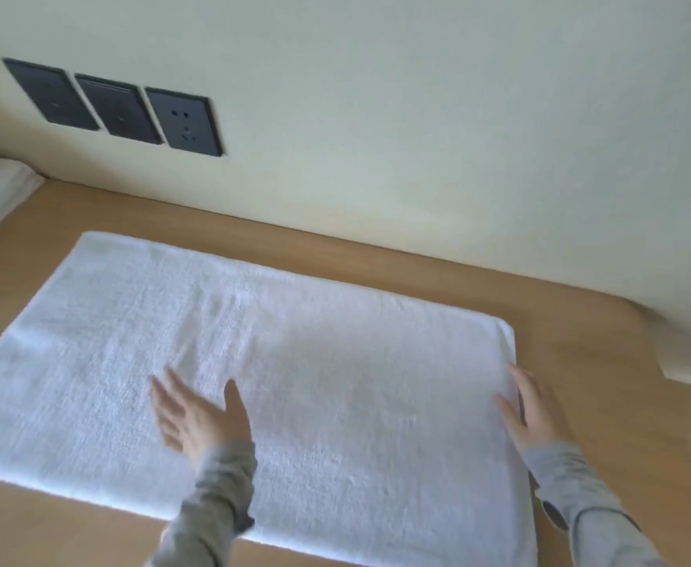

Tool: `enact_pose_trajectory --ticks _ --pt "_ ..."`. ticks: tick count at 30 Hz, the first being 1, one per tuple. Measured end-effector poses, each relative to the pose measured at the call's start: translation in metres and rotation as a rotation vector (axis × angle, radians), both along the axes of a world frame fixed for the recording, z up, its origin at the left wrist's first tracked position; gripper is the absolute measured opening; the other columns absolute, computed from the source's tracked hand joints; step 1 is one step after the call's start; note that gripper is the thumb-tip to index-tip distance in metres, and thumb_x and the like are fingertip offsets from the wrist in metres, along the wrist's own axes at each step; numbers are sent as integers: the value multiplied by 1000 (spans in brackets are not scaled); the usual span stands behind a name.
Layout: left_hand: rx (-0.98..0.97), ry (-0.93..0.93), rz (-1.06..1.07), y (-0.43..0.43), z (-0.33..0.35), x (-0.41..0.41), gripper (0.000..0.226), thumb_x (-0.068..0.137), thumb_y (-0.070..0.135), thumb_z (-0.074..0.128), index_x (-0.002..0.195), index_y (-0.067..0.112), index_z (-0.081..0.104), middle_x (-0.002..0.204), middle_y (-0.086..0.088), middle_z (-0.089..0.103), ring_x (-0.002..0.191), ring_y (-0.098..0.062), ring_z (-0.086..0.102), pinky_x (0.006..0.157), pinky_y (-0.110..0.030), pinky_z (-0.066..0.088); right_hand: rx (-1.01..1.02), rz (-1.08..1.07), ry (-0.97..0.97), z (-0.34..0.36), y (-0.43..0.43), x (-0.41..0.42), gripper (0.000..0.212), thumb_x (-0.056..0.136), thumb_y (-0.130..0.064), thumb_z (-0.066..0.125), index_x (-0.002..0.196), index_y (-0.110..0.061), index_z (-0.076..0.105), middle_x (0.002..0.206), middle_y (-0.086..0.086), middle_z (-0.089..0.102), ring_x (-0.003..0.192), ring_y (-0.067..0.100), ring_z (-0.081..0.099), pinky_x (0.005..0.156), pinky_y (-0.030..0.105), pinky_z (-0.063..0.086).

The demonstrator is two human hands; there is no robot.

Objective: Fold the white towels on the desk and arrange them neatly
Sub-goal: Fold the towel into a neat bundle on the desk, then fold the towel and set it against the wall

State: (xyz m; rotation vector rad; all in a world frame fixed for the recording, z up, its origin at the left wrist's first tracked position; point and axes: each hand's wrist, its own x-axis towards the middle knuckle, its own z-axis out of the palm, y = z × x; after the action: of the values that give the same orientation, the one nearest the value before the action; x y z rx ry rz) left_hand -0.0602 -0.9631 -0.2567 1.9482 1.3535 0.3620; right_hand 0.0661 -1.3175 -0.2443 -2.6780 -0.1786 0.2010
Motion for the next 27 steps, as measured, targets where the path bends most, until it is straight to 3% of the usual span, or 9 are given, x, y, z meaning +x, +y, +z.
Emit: enact_pose_trajectory --ticks 4,8,13,17,20,23,27 --pt "-178 7 396 -73 9 -33 91 84 30 65 149 17 3 158 -5 2 144 -30 3 114 -52 6 21 132 104 1 3 82 56 91 -24 56 141 -13 35 145 9 39 133 28 36 109 39 29" --pt "-489 63 720 -152 22 -43 95 77 26 74 148 11 12 153 -14 16 139 -35 15 111 -52 17 95 147 276 -11 6 125 59 92 -30 53 144 -19 28 148 9 34 135 28 33 111 44 28" --pt "-821 27 985 -229 31 -32 89 71 22 79 140 4 26 138 -24 34 127 -41 35 107 -51 30 121 188 340 -13 6 151 55 90 -28 56 140 -15 36 141 11 44 126 31 44 103 41 35" --pt "-946 -127 1070 -276 25 -20 73 70 8 80 128 -1 36 125 -29 47 112 -43 50 99 -49 39 121 211 411 -8 9 168 52 89 -25 59 135 -8 43 136 13 49 121 31 47 100 37 36" --pt "-1031 -173 1072 -302 19 -19 62 73 13 78 121 -7 46 115 -27 55 105 -41 54 91 -43 41 64 245 439 -4 14 177 51 88 -21 62 132 -4 44 133 14 51 119 32 49 98 35 38" --pt "-1067 -214 1026 -314 14 -22 42 77 22 75 100 -9 58 81 -13 59 80 -31 55 79 -35 40 25 249 461 -1 20 180 50 85 -21 66 127 -2 47 129 17 53 116 33 51 97 36 38" --pt "-1073 -254 1032 -329 10 -21 29 78 19 74 77 -1 53 75 -9 56 80 -31 53 87 -40 44 3 280 466 -1 20 181 46 84 -24 67 121 -5 48 124 16 54 112 34 52 94 38 40"
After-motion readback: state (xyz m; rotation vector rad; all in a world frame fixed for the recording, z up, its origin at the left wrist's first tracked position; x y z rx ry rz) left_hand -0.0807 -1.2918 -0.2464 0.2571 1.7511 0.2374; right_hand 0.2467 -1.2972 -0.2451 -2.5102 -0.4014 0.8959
